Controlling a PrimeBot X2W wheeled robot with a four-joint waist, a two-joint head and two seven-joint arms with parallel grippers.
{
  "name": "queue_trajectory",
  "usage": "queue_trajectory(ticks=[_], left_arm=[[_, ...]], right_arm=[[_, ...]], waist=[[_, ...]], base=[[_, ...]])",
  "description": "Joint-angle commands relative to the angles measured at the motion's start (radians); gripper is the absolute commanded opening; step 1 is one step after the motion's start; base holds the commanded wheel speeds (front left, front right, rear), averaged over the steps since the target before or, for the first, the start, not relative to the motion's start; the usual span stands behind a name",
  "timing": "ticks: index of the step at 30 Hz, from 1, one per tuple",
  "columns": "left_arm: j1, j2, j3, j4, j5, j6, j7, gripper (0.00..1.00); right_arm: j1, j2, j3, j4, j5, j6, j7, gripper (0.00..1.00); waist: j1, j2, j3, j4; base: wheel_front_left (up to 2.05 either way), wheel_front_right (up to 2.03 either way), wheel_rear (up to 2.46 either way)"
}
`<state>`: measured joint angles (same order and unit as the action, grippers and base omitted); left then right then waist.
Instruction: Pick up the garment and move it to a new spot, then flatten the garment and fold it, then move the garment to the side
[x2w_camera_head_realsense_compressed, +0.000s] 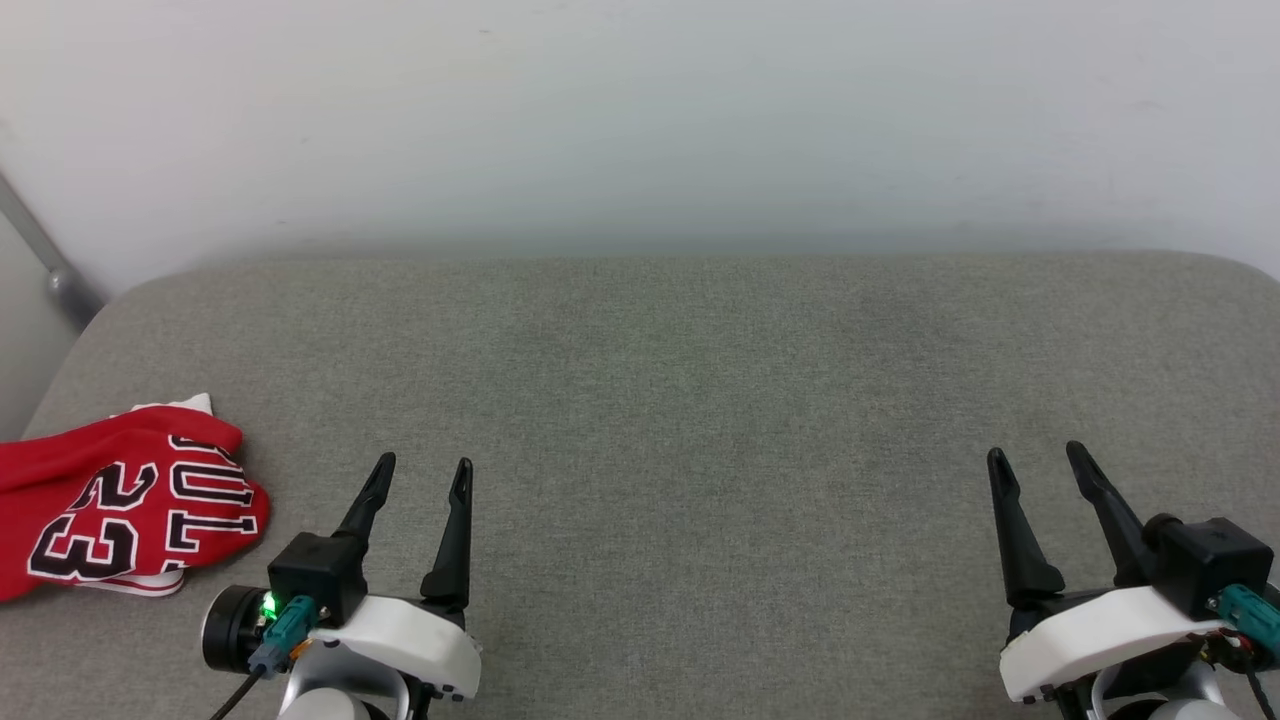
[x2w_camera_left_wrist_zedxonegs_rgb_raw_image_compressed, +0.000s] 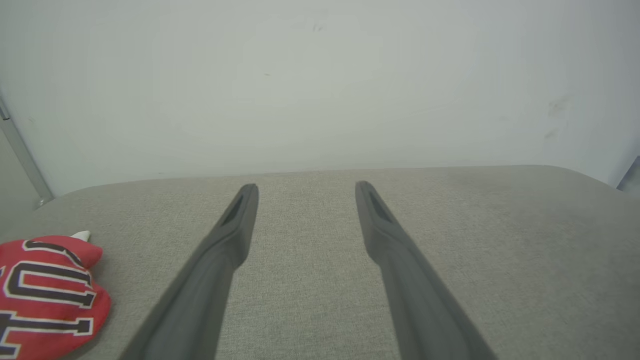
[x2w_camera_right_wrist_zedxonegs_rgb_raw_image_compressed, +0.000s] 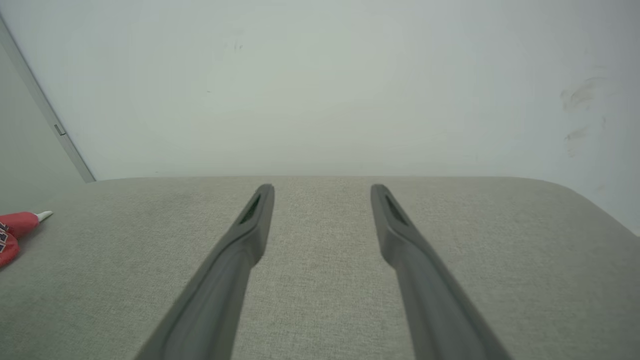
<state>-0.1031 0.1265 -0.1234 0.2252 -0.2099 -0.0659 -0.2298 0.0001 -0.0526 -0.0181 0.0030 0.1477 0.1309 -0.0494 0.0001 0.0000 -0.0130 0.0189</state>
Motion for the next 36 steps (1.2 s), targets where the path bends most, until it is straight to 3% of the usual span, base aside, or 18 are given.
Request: queue_trajectory(ticks=[1,21,27,36], left_arm=[[-0.013,0.003,-0.002,0.000,0.019,0.003,-0.007,1.00],[-0.024,-0.006,0.006,0.027,0.086,0.013,-0.036,1.00],[-0.033,-0.019,0.022,0.030,0.063,0.022,-0.036,1.00],[-0.057,-0.030,0.051,0.055,0.034,0.038,-0.036,1.00]], right_arm=[[0.001,0.003,-0.001,-0.006,-0.016,0.000,-0.007,1.00],[0.008,0.004,-0.003,0.008,-0.085,0.000,-0.037,1.00],[0.002,0.004,0.007,-0.001,-0.085,0.000,-0.034,1.00],[-0.031,0.003,0.055,-0.005,-0.099,0.000,-0.025,1.00]], waist=[[-0.0001,0.0000,0.000,0.000],[-0.0001,0.0000,0.000,0.024],[-0.0001,0.0000,0.009,0.088],[-0.0001,0.0000,0.036,0.245]], base=[[0.00,0.00,0.00],[0.00,0.00,0.00],[0.00,0.00,0.00],[0.00,0.00,0.00]])
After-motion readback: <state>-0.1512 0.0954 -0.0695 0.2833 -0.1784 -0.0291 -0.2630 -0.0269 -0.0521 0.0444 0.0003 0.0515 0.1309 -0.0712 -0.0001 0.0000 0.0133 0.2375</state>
